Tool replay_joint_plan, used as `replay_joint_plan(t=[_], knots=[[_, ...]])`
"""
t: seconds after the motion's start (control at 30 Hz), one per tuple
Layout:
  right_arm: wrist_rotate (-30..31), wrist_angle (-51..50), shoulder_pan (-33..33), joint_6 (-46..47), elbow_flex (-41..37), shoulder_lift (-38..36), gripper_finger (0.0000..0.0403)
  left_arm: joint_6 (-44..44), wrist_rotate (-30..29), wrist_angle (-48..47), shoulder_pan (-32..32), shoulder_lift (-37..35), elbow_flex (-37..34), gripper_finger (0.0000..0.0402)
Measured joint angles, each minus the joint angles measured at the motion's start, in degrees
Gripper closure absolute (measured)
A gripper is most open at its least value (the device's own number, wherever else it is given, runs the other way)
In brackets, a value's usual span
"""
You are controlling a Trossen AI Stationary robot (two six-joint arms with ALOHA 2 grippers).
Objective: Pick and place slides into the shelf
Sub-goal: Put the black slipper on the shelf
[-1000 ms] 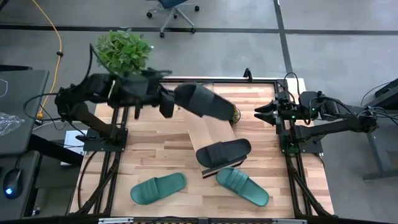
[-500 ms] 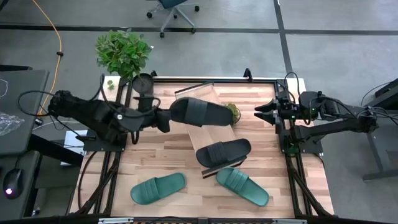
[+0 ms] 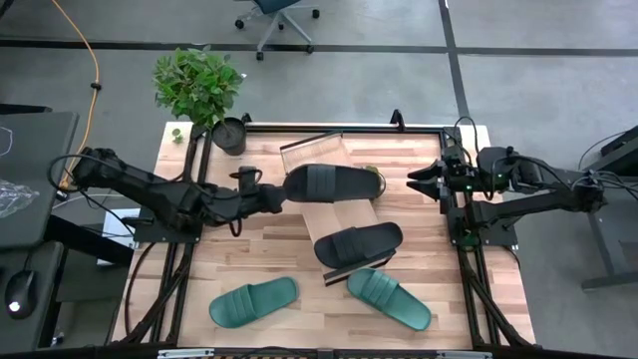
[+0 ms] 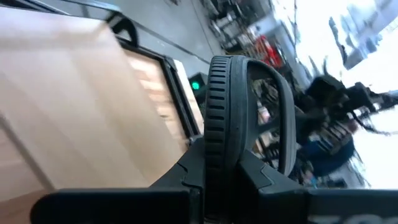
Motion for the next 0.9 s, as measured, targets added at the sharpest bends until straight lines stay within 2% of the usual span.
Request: replay_joint_plan(t=[0.1,0.43,0.7,0.9], knots=[[0.0,0.04,0.0,0.33,0.01,0.24,0.0267,-2.92,-1.25,-0.51,-0.04,0.0,-0.95,0.0376],[0.99,0.11,0.0,0.26,0.0,1.37,0.0267,-10.4,1.98,-0.72,-0.13,5.49,-2.51,0.0376],[0.96,0.28,0.0,0.26,0.02,1.98,0.0267,-11.35,3.1,4.4,-0.13,10.28,-2.55,0.0376],[0.94,0.29,0.0,0.26,0.01,2.41,0.0267,-16.29,3.32,5.95,-0.15,13.99,-2.53,0.0376]])
